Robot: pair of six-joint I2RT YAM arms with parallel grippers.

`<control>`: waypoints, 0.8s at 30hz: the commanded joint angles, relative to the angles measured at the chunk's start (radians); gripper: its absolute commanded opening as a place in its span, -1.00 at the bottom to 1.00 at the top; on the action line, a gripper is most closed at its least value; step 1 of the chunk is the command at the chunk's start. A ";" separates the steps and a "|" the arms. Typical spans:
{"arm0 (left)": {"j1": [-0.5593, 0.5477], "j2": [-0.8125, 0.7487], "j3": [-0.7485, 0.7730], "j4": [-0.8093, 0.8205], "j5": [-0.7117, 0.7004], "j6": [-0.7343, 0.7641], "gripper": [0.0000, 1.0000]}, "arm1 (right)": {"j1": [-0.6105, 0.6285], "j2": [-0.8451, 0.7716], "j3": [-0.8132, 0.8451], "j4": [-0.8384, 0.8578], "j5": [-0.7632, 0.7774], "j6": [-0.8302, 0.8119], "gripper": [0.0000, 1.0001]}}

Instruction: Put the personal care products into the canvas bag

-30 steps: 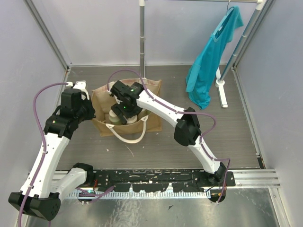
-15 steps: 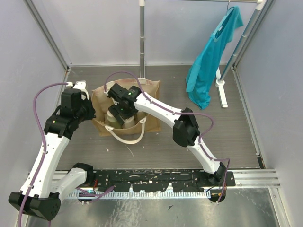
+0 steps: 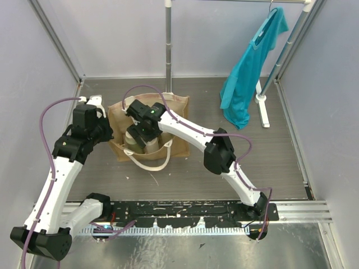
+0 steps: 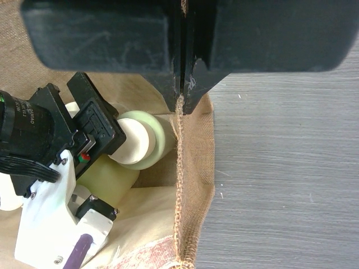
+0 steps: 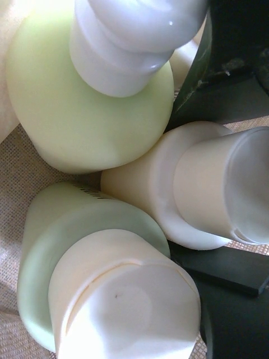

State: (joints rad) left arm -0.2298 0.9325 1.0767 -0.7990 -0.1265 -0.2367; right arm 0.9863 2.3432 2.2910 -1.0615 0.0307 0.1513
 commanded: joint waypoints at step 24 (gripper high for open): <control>0.005 0.020 0.032 0.048 -0.036 0.018 -0.86 | -0.009 -0.276 0.119 0.012 0.045 -0.015 1.00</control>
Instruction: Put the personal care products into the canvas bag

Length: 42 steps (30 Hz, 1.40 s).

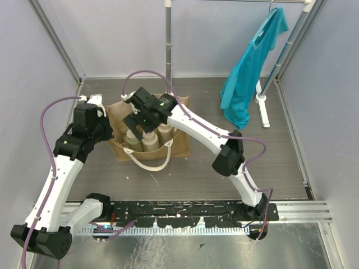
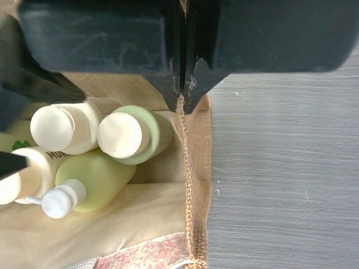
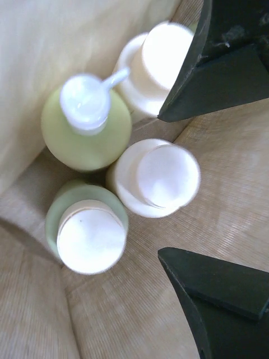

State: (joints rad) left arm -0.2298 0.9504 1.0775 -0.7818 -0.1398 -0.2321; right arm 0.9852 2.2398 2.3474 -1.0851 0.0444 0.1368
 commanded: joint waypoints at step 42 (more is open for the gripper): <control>0.006 0.079 0.309 -0.027 -0.342 0.068 0.96 | -0.636 -0.571 -0.478 0.197 0.237 -0.072 1.00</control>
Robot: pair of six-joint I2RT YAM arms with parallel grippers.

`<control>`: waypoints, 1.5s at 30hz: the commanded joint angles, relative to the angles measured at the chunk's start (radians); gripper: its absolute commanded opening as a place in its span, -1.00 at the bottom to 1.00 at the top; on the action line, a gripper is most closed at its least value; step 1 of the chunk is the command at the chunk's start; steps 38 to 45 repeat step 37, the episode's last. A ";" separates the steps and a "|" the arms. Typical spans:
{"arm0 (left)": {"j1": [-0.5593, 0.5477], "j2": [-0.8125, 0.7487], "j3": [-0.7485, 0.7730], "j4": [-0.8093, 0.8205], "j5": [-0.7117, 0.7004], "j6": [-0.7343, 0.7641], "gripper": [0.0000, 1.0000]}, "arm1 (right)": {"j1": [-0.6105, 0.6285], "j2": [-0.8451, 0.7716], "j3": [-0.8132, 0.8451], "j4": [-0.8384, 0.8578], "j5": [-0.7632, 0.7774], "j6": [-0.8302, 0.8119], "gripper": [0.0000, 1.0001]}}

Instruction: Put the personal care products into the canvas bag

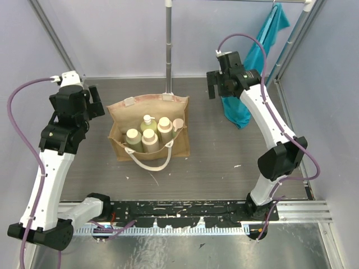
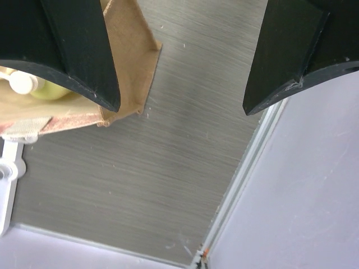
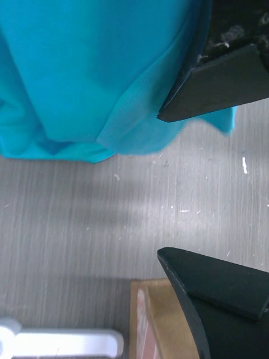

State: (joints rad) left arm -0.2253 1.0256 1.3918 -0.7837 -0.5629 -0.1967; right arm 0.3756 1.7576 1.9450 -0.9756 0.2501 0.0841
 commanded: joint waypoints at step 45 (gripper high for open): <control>0.001 -0.004 -0.004 0.044 0.000 -0.070 0.96 | -0.087 -0.167 -0.179 0.048 0.046 -0.027 1.00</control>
